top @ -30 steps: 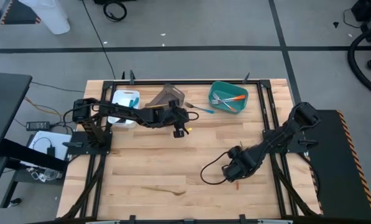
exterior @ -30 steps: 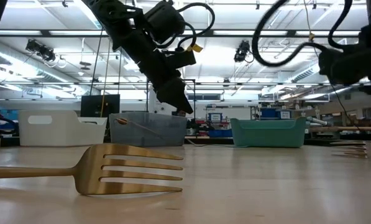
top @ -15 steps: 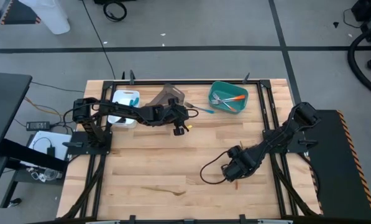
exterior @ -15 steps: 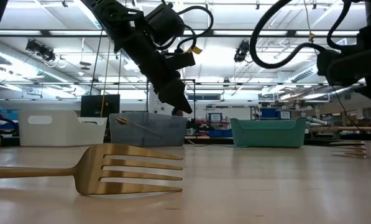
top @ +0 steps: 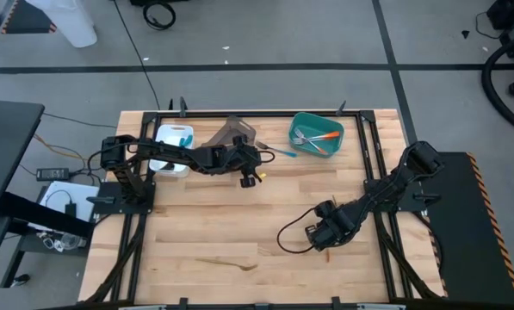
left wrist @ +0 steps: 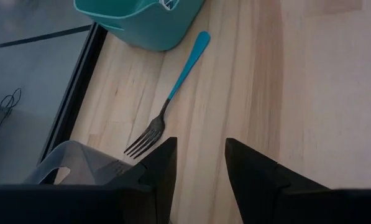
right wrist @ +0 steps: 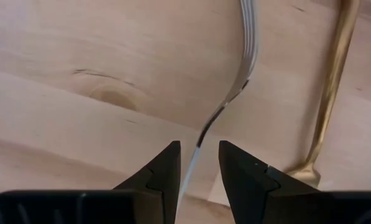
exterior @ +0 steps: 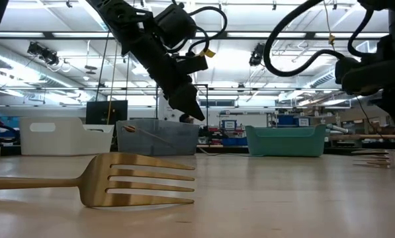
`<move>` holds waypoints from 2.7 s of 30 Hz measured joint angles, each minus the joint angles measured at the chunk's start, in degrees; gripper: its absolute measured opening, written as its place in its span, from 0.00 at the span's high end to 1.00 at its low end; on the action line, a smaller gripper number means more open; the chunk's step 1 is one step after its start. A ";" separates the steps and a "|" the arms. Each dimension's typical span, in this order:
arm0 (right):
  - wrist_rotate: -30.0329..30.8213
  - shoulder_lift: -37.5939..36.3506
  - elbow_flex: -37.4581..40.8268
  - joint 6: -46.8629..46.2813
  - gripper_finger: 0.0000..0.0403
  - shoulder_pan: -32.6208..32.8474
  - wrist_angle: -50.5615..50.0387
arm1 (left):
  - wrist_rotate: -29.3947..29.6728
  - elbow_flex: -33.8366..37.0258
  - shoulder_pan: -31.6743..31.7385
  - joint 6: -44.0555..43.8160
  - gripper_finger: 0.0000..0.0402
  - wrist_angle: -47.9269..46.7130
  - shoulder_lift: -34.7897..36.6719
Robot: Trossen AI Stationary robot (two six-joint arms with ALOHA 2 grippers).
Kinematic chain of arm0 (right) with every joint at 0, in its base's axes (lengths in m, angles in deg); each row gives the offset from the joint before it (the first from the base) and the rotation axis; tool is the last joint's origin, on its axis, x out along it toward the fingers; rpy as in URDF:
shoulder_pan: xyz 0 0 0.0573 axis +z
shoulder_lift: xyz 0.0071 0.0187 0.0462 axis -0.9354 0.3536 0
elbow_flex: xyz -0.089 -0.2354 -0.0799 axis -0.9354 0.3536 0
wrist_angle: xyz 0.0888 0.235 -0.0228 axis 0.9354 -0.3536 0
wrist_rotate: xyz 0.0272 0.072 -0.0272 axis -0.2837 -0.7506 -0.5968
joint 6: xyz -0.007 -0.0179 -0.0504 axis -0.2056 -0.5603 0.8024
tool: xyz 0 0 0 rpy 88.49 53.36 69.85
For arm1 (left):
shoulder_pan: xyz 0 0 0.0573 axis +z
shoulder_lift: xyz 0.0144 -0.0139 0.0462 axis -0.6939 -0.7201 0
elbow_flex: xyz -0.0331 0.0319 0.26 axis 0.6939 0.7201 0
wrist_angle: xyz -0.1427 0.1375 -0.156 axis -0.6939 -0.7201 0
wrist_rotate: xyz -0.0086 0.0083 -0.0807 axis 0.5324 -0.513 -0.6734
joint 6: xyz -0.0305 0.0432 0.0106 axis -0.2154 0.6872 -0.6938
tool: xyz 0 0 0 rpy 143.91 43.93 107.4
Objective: Sort silverware by color (type)
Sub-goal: Put the orange fork into the green bin
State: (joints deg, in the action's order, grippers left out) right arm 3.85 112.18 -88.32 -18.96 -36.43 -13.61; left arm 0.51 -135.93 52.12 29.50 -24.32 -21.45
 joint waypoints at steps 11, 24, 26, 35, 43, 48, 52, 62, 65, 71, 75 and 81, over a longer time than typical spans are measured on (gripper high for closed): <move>0.15 0.00 2.72 0.50 0.78 0.00 3.84 | 0.01 0.00 0.00 -0.72 0.64 -0.49 0.00; -1.65 -0.07 3.27 10.30 0.97 -1.92 4.32 | -8.30 0.00 -3.18 -3.44 0.64 -6.21 0.00; -1.91 -0.07 3.12 12.72 0.96 -2.65 4.14 | -10.80 0.00 -4.17 -3.47 0.64 -6.14 0.00; 0.50 0.00 0.19 26.48 0.97 -7.47 3.16 | -12.02 0.00 -8.91 -6.27 0.64 -8.29 0.00; 6.28 0.00 -2.42 41.84 0.97 -11.98 -1.20 | -12.02 0.00 -12.02 -12.12 0.64 -13.36 0.00; 9.01 0.01 -4.51 53.90 0.97 -14.67 -3.80 | -11.98 0.02 -13.97 -15.85 0.64 -13.94 0.00; 12.81 0.00 -6.53 61.91 0.97 -16.76 -8.30 | -11.14 0.02 -16.18 -18.02 0.64 -13.35 0.00; 20.09 -2.44 -8.10 85.84 0.97 -20.69 -11.44 | -2.63 0.02 -23.62 -19.79 0.64 -12.92 0.00; 21.28 -4.18 -8.10 93.22 0.97 -22.91 -11.32 | -2.40 0.02 -25.04 -18.12 0.64 -12.93 0.00; 25.91 -7.66 -8.10 109.97 0.97 -27.03 -11.07 | -2.32 0.02 -25.86 -15.14 0.64 -12.83 0.00; 26.46 -9.65 -8.10 116.74 0.97 -30.90 -10.70 | -3.40 1.30 -26.39 -9.73 0.64 -7.99 0.04; 26.94 -10.32 -8.10 122.19 0.97 -38.63 -10.21 | -6.93 8.07 -25.95 -7.94 0.64 5.98 0.04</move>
State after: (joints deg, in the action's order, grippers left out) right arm 30.79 101.86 -96.42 103.23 -75.06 -23.82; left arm -6.43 -127.86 26.17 21.57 -18.34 -21.40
